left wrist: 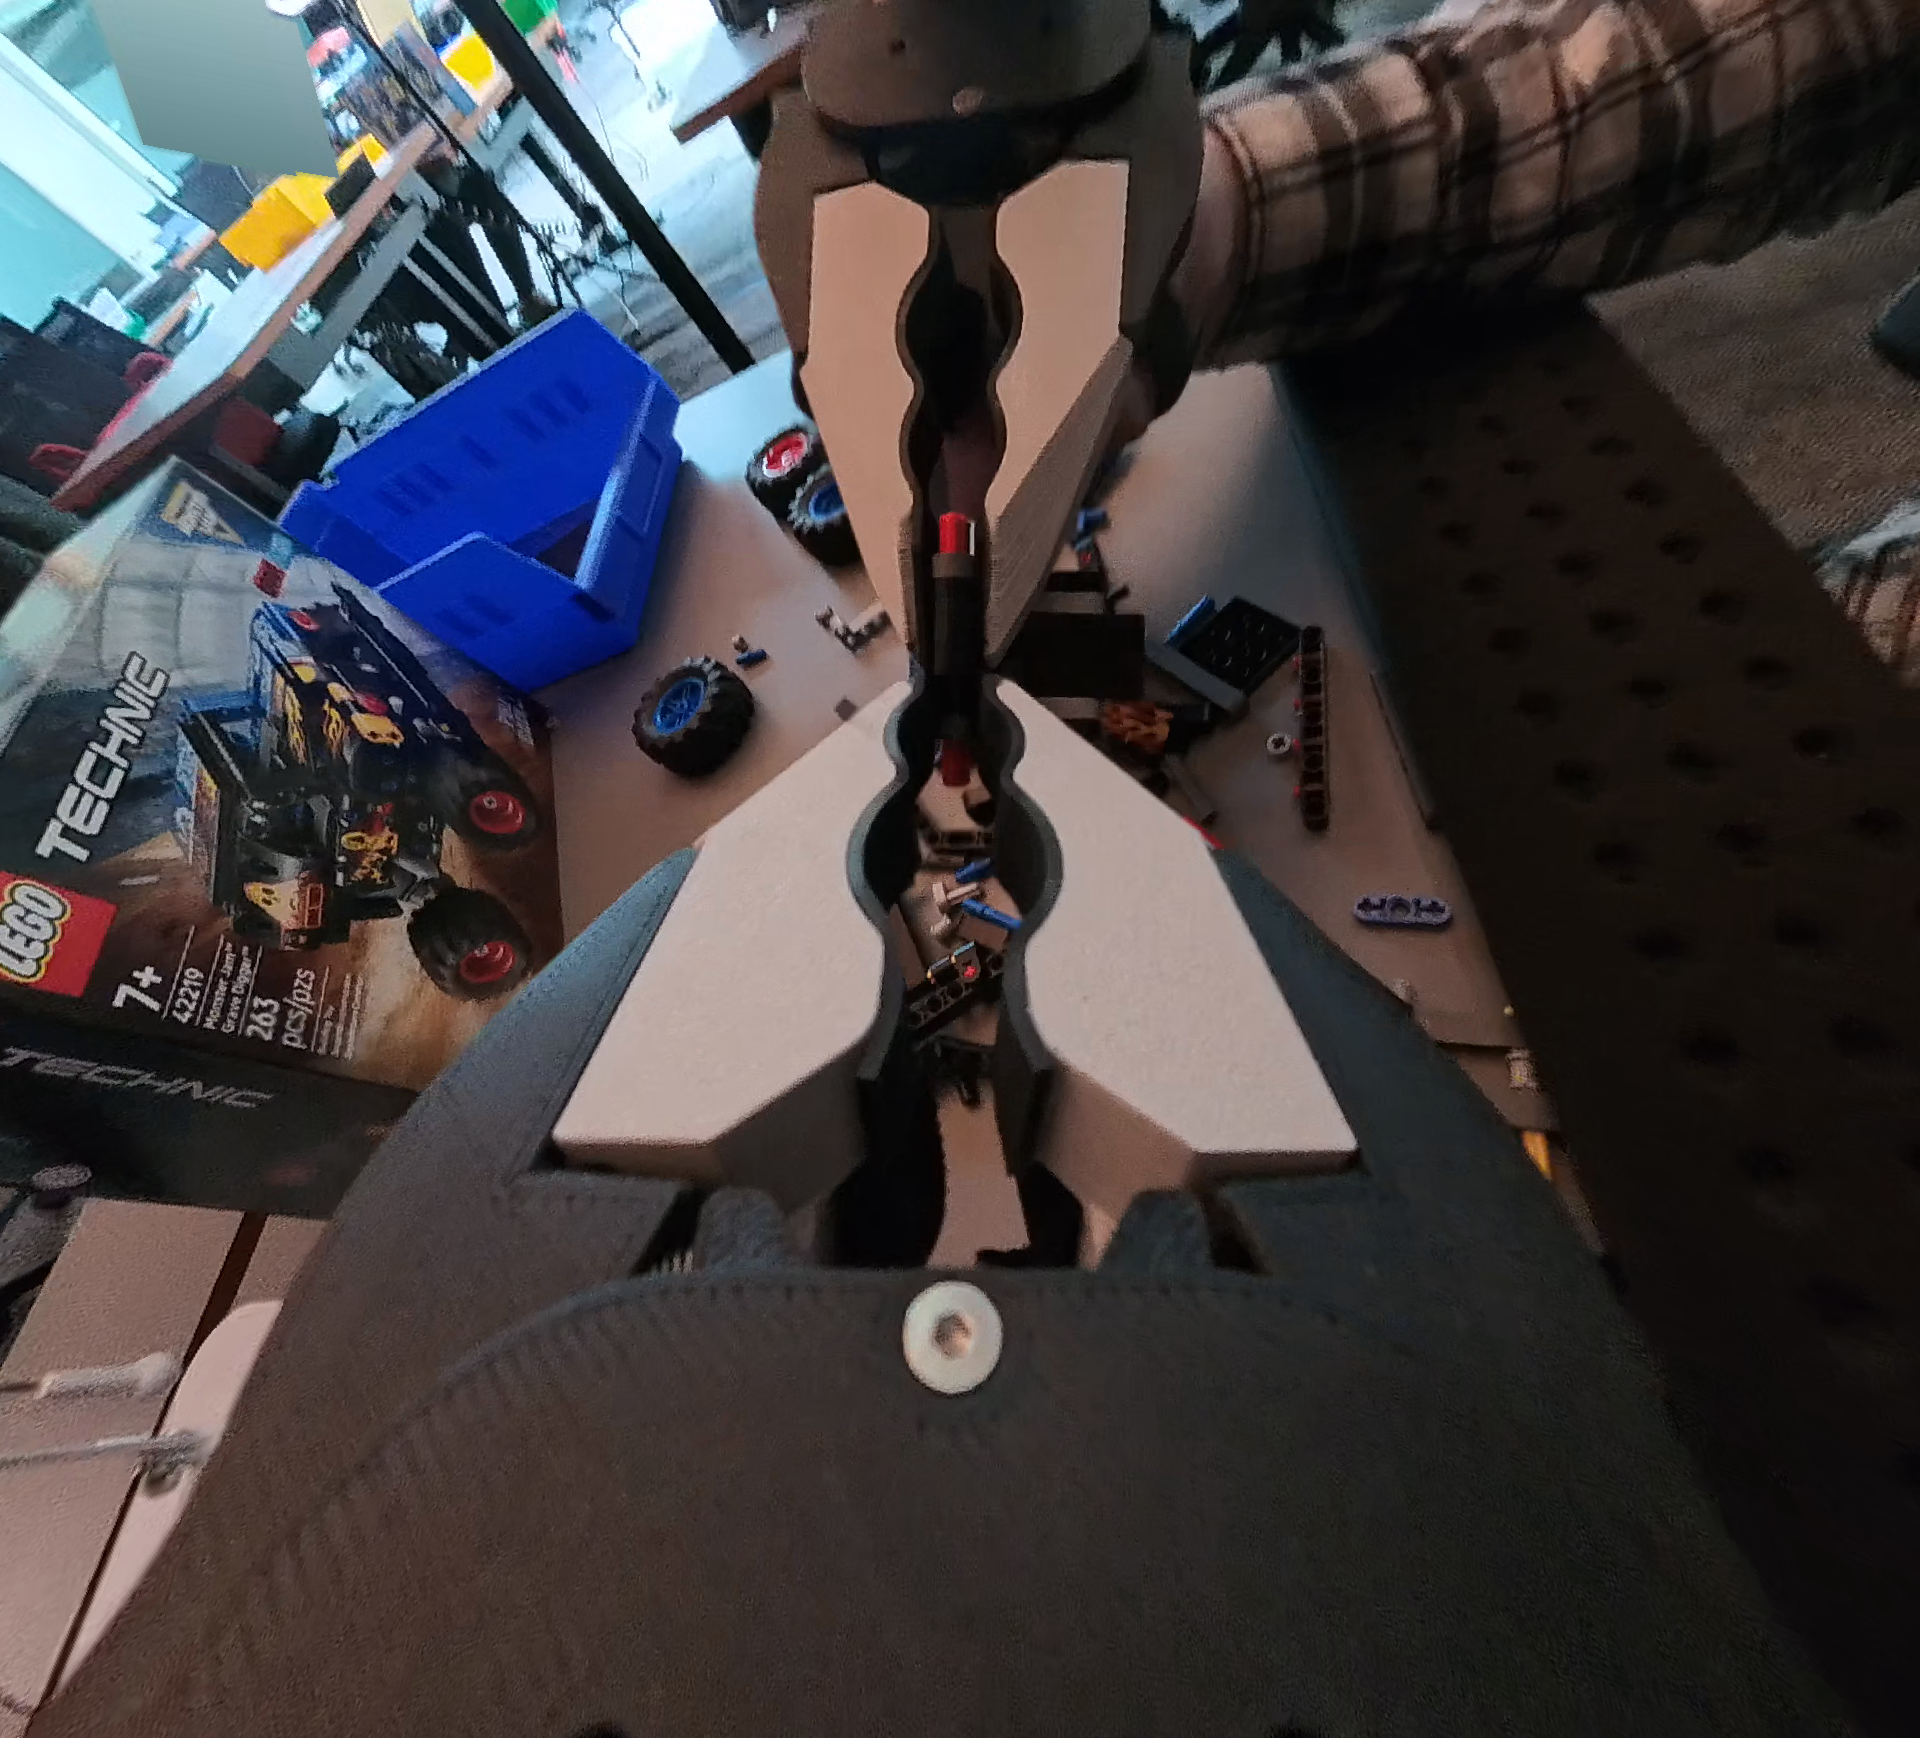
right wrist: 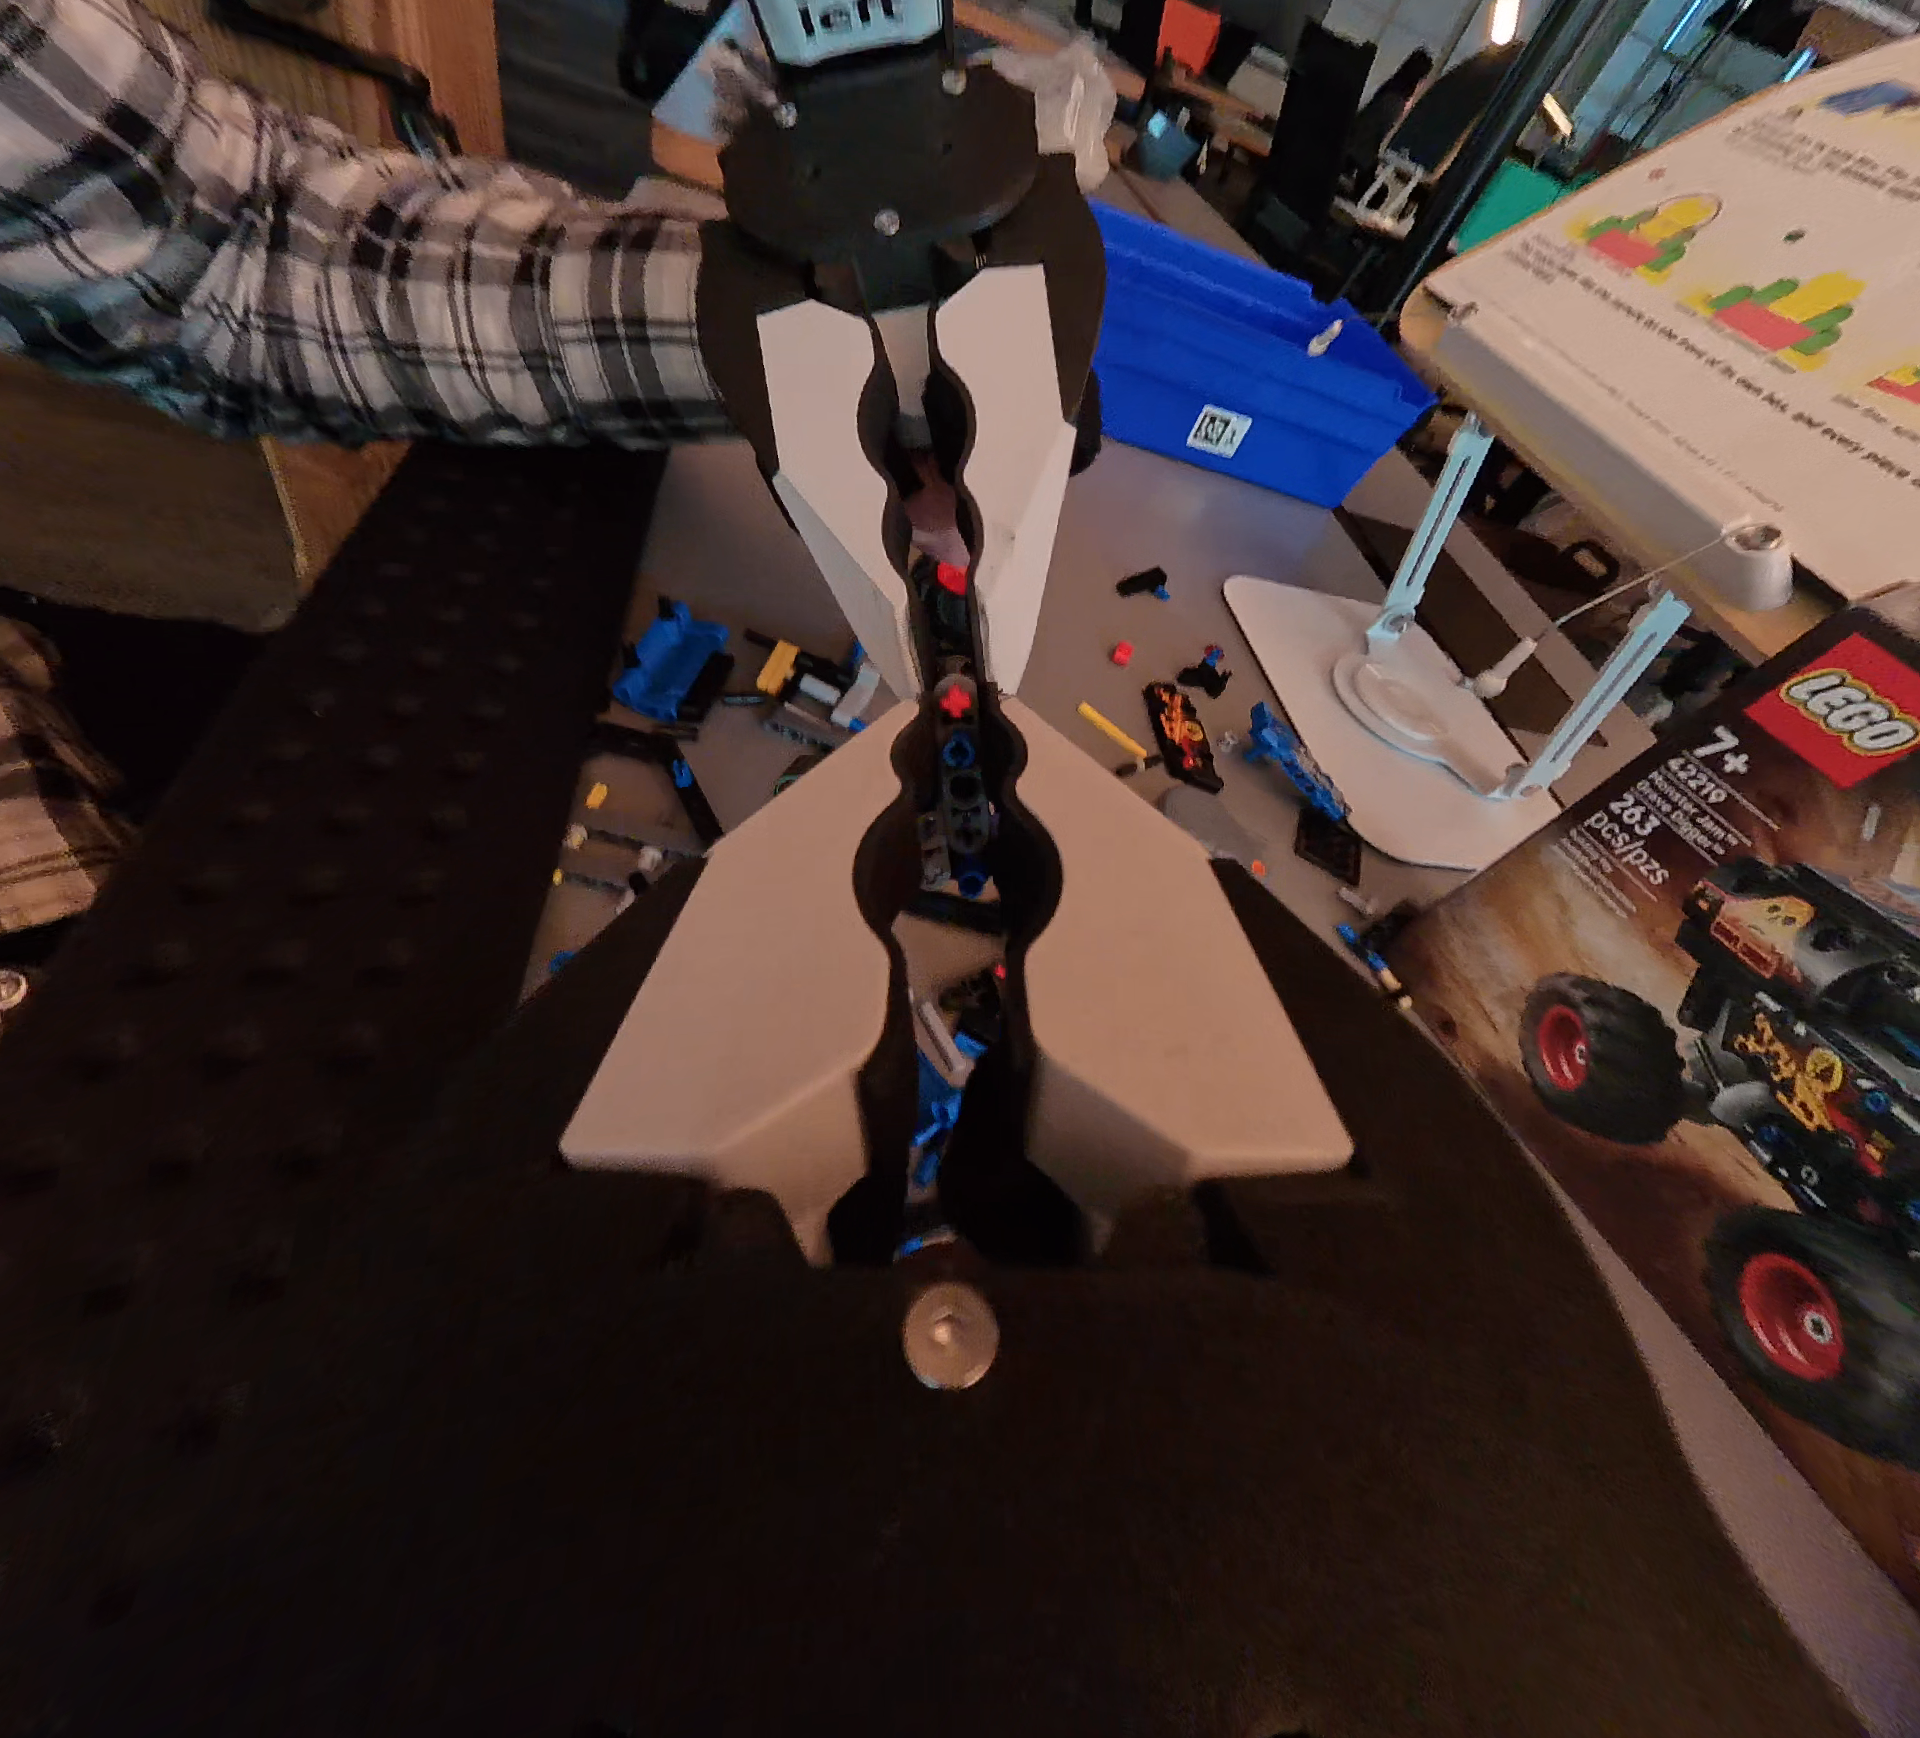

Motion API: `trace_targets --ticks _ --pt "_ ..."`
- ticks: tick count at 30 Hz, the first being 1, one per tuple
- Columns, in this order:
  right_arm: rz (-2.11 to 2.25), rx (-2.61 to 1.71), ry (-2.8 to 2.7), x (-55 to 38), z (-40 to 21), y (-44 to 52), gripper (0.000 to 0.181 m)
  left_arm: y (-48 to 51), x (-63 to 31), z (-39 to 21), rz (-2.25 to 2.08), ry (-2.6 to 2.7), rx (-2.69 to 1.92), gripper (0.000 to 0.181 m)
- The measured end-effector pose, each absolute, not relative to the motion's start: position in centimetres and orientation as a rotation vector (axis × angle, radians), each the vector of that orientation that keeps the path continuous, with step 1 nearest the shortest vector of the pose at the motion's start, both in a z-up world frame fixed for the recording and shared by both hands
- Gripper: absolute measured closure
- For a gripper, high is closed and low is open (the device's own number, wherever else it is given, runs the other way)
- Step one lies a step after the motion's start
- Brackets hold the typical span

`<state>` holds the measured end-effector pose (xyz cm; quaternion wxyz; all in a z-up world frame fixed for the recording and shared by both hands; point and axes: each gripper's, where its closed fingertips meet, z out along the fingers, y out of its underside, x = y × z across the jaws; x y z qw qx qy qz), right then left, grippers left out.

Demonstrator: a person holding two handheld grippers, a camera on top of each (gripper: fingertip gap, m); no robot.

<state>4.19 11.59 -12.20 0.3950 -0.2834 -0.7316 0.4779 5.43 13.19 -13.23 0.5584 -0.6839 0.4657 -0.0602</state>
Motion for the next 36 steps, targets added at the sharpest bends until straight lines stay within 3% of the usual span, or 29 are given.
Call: trace_targets --ticks 18,22,25,29,36 --pt "1.419 -0.639 -1.849 6.0 -10.9 10.3 0.176 10.9 6.2 -11.9 -0.279 1.121 -1.556 0.175" --pt "1.567 -0.728 -1.554 9.5 -7.7 16.6 0.176 10.2 1.2 -9.0 -0.282 0.939 -1.528 0.176" --pt "1.446 -0.749 -1.706 7.5 -10.0 14.6 0.176 11.4 3.3 -12.1 -0.278 1.038 -1.612 0.176" --pt "1.425 -0.807 -1.784 7.0 -12.2 14.4 0.176 11.6 3.4 -11.9 -0.311 1.009 -1.600 0.176" --pt "1.527 -0.869 -1.800 6.3 -12.9 13.9 0.176 12.4 3.1 -19.8 -0.308 1.126 -1.891 0.171"
